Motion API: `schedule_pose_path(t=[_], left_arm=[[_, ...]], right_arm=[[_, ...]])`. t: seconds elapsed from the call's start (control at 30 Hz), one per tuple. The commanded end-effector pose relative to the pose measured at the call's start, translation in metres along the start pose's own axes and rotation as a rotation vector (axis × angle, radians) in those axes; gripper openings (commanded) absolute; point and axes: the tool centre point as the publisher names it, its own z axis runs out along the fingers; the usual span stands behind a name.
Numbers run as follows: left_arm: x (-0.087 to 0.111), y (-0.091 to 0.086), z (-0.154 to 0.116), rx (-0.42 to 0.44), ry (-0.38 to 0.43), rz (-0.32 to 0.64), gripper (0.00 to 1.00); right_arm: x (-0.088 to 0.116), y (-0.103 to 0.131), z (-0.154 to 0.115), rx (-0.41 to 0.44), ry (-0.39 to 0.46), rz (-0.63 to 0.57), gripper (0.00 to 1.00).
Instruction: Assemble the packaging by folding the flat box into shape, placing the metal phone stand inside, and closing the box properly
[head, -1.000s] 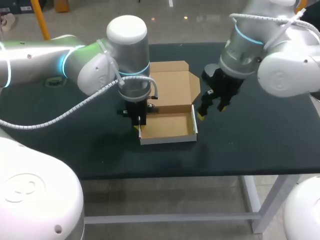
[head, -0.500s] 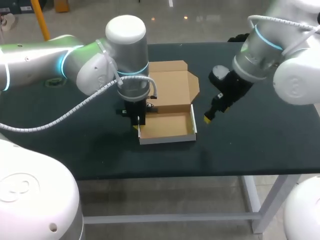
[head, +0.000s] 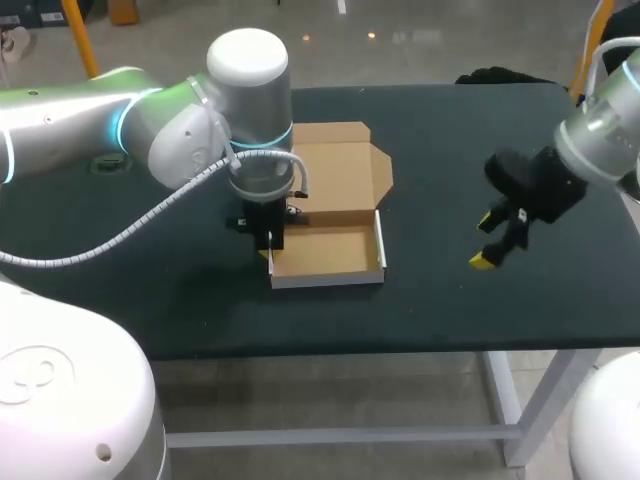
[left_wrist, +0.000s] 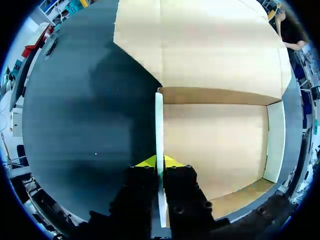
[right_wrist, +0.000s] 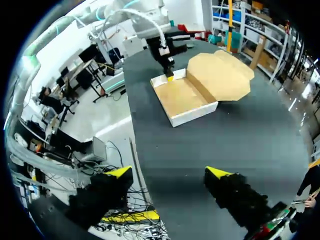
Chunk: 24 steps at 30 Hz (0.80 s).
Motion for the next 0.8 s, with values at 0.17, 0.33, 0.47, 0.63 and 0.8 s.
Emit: schedule_pose_path(t=[0.17,0.33,0.47,0.63,0.8], left_arm=[[-0.003,0.001,-0.001,0.008,-0.021,-0.006,0.0],[-0.004,0.0,-0.002,0.003,-0.023,-0.013,0.0],[-0.004,0.0,-0.002,-0.004,-0.028,-0.015,0.0],[-0.005,-0.001,-0.002,-0.005,-0.073,-0.01,0.0],[-0.006,-0.002,0.0,0.007,-0.145,0.001,0.0]], right_arm=[[0.02,-0.032,-0.011,-0.138,-0.039,-0.056,1.0],[0.026,-0.04,-0.012,-0.202,-0.018,-0.125,1.0],[0.027,-0.041,-0.012,-0.217,0.006,-0.137,1.0],[0.027,-0.041,-0.011,-0.206,0.021,-0.163,1.0],[0.027,-0.041,-0.011,-0.206,0.021,-0.163,1.0]])
